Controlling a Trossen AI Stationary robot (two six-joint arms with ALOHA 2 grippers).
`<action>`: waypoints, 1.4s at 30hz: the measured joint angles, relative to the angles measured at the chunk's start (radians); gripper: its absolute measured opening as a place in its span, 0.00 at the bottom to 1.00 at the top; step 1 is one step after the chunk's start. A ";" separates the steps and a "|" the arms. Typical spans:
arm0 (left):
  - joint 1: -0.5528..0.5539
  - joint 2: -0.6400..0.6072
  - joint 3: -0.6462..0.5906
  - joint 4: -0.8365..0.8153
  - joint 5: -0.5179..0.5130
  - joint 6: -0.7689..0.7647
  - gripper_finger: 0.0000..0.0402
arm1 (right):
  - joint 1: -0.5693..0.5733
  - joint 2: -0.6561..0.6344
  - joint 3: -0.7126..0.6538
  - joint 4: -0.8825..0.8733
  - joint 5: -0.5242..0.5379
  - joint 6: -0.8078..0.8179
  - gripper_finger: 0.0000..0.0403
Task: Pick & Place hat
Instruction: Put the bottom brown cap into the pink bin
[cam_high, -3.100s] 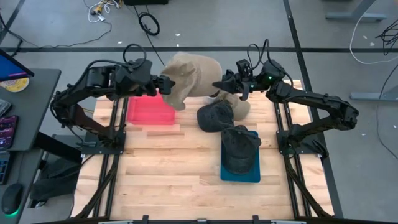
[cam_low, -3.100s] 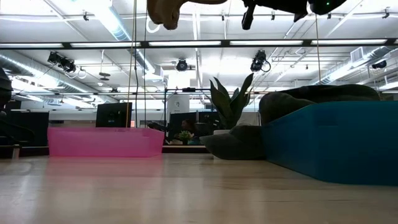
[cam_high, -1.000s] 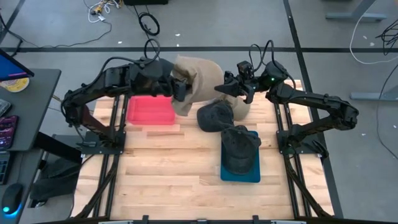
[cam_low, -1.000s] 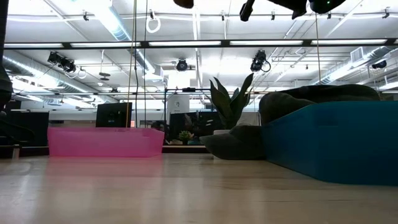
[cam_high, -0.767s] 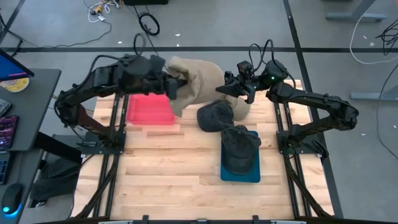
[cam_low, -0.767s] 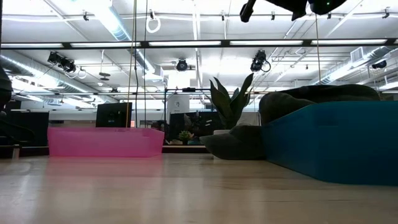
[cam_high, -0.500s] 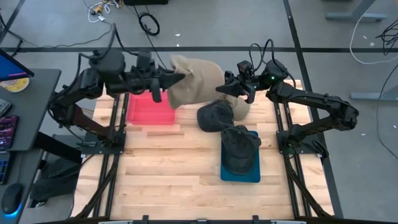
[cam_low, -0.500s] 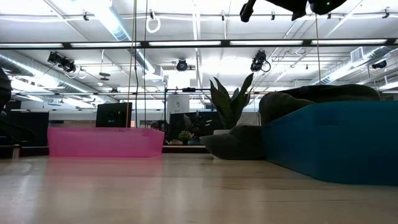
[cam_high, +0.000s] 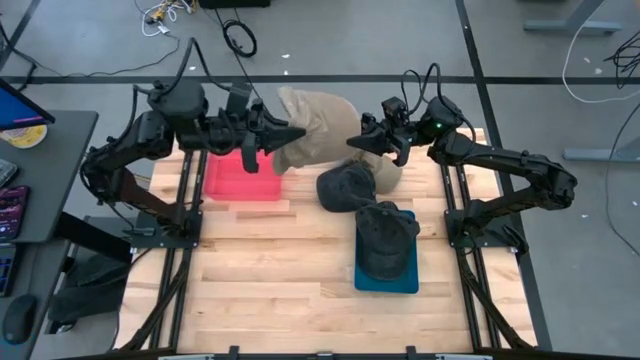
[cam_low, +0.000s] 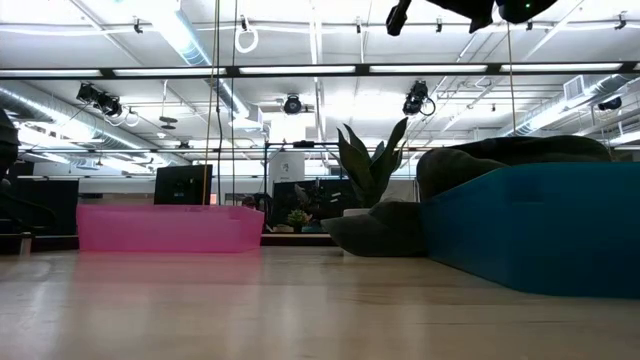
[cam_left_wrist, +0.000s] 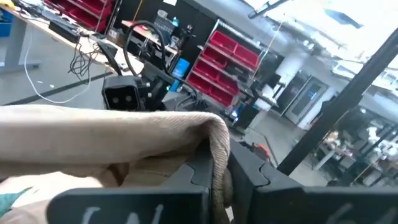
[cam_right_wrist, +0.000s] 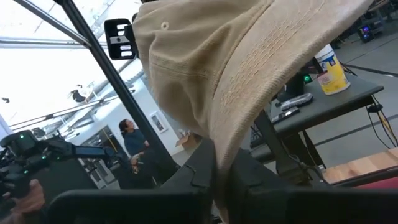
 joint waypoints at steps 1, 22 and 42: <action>0.000 -0.001 0.000 -0.013 0.000 0.007 0.06 | -0.001 0.000 0.000 -0.002 -0.007 0.000 0.09; 0.000 -0.042 0.000 -0.398 -0.205 -0.074 0.06 | -0.165 -0.031 -0.001 -0.300 -0.328 -0.103 0.87; 0.001 -0.057 0.000 -0.633 -0.333 -0.094 0.06 | -0.242 -0.205 -0.001 -0.614 -0.343 -0.260 0.80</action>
